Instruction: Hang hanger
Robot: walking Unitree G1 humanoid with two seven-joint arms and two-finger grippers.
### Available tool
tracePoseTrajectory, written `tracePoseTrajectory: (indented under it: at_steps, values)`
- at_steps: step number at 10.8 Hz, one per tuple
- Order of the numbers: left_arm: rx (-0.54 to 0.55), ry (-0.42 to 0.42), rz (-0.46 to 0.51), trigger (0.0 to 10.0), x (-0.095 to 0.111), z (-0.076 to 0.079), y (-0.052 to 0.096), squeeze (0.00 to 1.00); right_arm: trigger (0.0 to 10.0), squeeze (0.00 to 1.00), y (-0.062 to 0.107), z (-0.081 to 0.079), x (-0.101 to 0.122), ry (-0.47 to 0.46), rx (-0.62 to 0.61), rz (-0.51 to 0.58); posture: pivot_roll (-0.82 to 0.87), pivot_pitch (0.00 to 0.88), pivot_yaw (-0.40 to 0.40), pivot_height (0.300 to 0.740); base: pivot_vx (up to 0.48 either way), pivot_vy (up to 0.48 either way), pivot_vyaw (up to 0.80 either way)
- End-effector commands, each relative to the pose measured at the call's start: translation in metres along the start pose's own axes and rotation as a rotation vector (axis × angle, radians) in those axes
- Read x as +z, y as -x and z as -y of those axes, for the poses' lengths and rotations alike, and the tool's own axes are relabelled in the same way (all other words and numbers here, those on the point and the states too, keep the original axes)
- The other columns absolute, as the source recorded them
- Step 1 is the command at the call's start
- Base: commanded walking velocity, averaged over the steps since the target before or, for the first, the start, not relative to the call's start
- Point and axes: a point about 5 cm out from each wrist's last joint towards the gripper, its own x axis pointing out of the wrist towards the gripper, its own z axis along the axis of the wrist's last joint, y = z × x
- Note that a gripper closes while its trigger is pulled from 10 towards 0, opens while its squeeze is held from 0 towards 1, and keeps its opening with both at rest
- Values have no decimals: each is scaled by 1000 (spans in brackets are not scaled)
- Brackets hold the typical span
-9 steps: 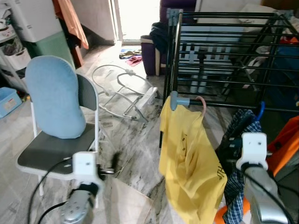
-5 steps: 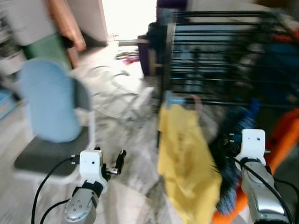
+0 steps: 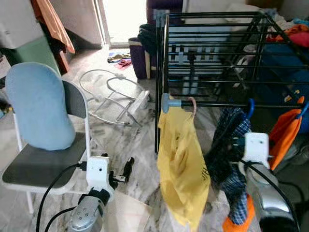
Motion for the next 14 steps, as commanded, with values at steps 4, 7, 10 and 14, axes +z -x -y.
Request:
tracePoseTrajectory:
  at_steps: [4, 7, 10, 14]
  values:
    - [-33, -17, -23, 10000, -1, 2, 1, 0, 3373, 0, -20, 6, 0, 3, -17, -89, -77, 13, 17, 740, 0, 0, 0]
    - [-39, -19, -31, 10000, -1, 2, 1, 0, 0, 0, -30, 10, 1, -14, 1, -107, -71, 13, 15, 740, 0, 0, 0]
    - [-50, -24, -35, 10000, -1, 3, 2, 0, 0, 0, -34, 15, -1, -20, 1, -118, -65, 13, 16, 740, 0, 0, 0]
    - [-52, -27, -38, 10000, -1, 3, 2, 0, 0, 0, -35, 16, -3, -36, 15, -119, -66, 15, 21, 740, 0, 0, 0]
